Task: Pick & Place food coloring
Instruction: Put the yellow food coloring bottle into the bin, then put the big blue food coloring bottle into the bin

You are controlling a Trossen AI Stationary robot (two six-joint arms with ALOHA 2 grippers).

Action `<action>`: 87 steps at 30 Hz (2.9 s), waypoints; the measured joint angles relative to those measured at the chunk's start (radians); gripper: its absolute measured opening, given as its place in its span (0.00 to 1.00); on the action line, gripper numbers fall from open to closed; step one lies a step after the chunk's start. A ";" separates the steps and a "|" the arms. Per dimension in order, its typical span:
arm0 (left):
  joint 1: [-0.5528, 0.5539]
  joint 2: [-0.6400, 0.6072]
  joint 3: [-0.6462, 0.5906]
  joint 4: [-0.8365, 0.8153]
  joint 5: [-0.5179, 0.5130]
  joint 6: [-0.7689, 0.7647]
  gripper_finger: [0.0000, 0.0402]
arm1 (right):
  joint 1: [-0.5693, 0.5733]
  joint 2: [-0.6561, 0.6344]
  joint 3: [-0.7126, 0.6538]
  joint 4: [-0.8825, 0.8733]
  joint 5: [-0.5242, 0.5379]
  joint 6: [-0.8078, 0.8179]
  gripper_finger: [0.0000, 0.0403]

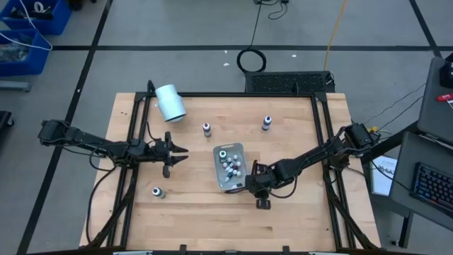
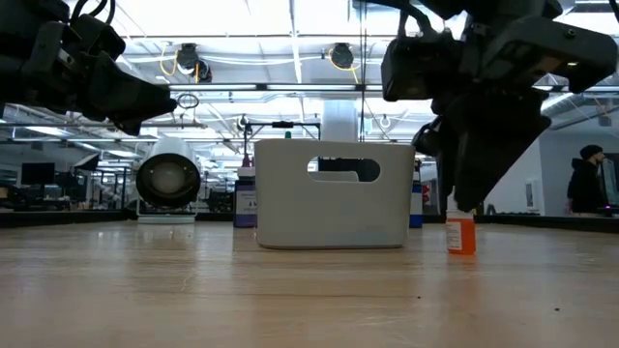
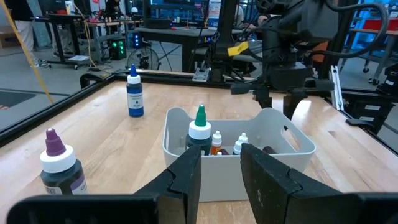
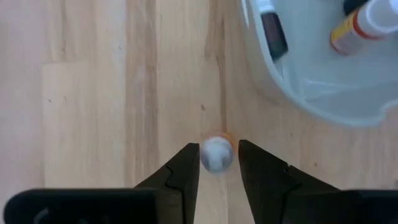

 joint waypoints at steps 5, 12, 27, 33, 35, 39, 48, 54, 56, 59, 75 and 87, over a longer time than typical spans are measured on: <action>0.000 0.000 0.000 0.000 0.000 0.000 0.29 | 0.000 0.000 0.000 -0.021 0.000 0.000 0.18; 0.000 0.000 0.000 0.000 0.000 0.000 0.29 | 0.000 -0.001 0.000 0.007 -0.026 -0.042 0.10; 0.000 0.000 0.000 0.000 0.000 0.000 0.29 | -0.090 -0.173 0.246 -0.228 0.110 -0.245 0.10; 0.000 0.000 0.000 0.000 0.000 0.000 0.29 | -0.194 -0.071 0.314 -0.261 0.029 -0.389 0.10; 0.000 0.000 0.000 0.006 0.000 0.000 0.29 | -0.211 -0.035 0.319 -0.277 0.004 -0.414 0.10; 0.000 0.000 0.000 0.006 0.000 0.000 0.29 | -0.223 0.029 0.319 -0.322 0.002 -0.448 0.10; 0.000 0.000 0.000 0.006 0.000 0.000 0.29 | -0.235 0.126 0.319 -0.309 -0.026 -0.511 0.10; 0.000 0.000 0.000 0.006 0.000 0.000 0.29 | -0.242 0.166 0.319 -0.307 -0.026 -0.542 0.10; 0.000 0.000 0.000 0.005 0.000 0.000 0.29 | -0.243 0.173 0.319 -0.305 -0.026 -0.552 0.10; 0.000 0.000 0.000 0.005 0.000 0.000 0.29 | -0.243 0.186 0.319 -0.299 -0.026 -0.558 0.10; 0.000 0.000 0.000 0.004 0.000 0.000 0.29 | -0.241 0.185 0.319 -0.298 -0.023 -0.486 0.37; 0.000 0.000 0.000 0.003 0.000 0.000 0.29 | -0.220 -0.006 0.318 -0.349 -0.003 -0.377 0.37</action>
